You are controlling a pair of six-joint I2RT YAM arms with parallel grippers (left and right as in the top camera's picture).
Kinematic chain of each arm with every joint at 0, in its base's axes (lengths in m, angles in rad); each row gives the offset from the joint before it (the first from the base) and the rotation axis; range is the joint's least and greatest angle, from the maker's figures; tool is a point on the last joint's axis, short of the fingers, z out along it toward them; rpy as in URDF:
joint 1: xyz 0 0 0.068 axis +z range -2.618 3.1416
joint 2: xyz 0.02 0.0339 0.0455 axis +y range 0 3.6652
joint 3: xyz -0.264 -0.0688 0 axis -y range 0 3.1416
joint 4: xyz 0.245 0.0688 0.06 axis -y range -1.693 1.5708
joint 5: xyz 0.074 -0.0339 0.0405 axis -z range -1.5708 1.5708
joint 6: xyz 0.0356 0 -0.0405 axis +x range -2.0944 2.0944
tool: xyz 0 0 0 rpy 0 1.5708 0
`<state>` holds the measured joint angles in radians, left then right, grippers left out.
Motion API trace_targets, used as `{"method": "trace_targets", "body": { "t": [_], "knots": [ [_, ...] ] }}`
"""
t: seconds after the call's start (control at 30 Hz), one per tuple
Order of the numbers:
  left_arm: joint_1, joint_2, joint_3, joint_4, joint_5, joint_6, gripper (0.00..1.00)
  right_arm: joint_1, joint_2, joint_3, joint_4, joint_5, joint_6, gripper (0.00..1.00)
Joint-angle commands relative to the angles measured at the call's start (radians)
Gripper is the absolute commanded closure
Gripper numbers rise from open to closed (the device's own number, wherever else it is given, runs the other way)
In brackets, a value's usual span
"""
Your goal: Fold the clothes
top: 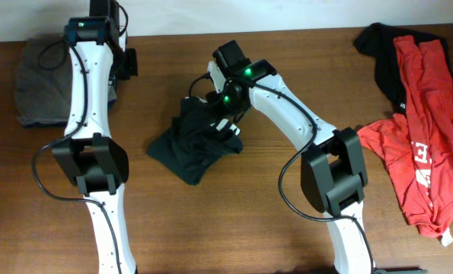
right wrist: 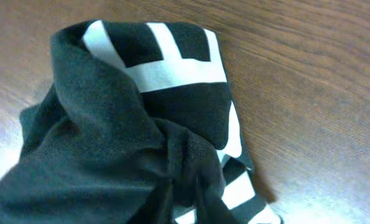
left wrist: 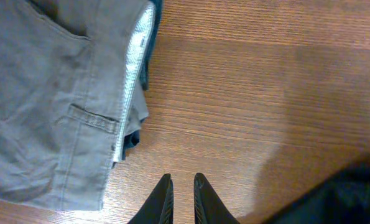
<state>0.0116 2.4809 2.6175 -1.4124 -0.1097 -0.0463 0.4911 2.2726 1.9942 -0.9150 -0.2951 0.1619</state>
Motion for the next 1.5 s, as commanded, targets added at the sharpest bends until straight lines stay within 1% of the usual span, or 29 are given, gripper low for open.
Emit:
{"method": "trace_targets", "body": {
  "t": [0.0,0.1,0.2,0.43,0.57,0.77,0.8,0.83,0.87,0.9,0.97,1.1,1.27,1.33,1.37,1.43,1.47],
  "knots": [
    [0.043,0.010,0.022,0.000,-0.019,-0.010,0.87,0.008,-0.006,0.018,0.014,-0.037,-0.060,0.96],
    [0.076,0.010,0.022,0.013,-0.018,-0.010,0.87,0.020,-0.016,0.034,0.002,-0.062,-0.110,0.96],
    [0.112,0.010,0.022,0.023,-0.018,-0.010,0.87,0.050,-0.034,0.045,-0.023,-0.072,-0.129,0.96],
    [0.183,0.010,0.022,0.026,-0.018,-0.010,0.87,0.168,-0.056,0.082,-0.071,-0.129,-0.159,0.96],
    [0.202,0.010,0.022,0.025,-0.018,-0.010,0.87,0.243,-0.056,0.130,-0.091,-0.128,-0.208,0.96],
    [0.208,0.010,0.022,0.026,-0.018,-0.010,0.87,0.336,-0.056,0.142,-0.111,-0.127,-0.220,0.96],
    [0.208,0.010,0.022,0.027,-0.018,-0.010,0.87,0.349,-0.056,0.142,-0.119,-0.127,-0.239,0.91],
    [0.208,0.010,0.022,0.029,-0.018,-0.010,0.87,0.362,-0.056,0.142,-0.127,-0.113,-0.257,0.77],
    [0.208,0.010,0.022,0.029,-0.018,-0.010,0.87,0.368,-0.056,0.142,-0.130,-0.103,-0.262,0.60],
    [0.208,0.010,0.022,0.031,-0.018,-0.010,0.87,0.373,-0.056,0.143,-0.133,-0.069,-0.262,0.38],
    [0.208,0.010,0.022,0.032,-0.018,-0.010,0.87,0.364,-0.058,0.145,-0.137,-0.059,-0.261,0.34],
    [0.208,0.010,0.022,0.032,-0.018,-0.010,0.87,0.309,-0.068,0.177,-0.187,-0.059,-0.246,0.30],
    [0.208,0.010,0.022,0.033,-0.018,-0.010,0.87,0.194,-0.077,0.264,-0.306,-0.051,-0.195,0.28],
    [0.208,0.010,0.022,0.033,-0.018,-0.010,0.87,0.153,-0.077,0.280,-0.342,-0.047,-0.195,0.27],
    [0.208,0.010,0.022,0.033,-0.018,-0.010,0.87,0.133,-0.077,0.280,-0.357,-0.035,-0.196,0.27],
    [0.208,0.010,0.022,0.035,-0.018,-0.010,0.87,0.102,-0.064,0.259,-0.389,-0.030,-0.237,0.31],
    [0.208,0.010,0.022,0.035,-0.018,-0.010,0.87,0.102,-0.061,0.245,-0.391,-0.028,-0.237,0.37]
  ]
}}
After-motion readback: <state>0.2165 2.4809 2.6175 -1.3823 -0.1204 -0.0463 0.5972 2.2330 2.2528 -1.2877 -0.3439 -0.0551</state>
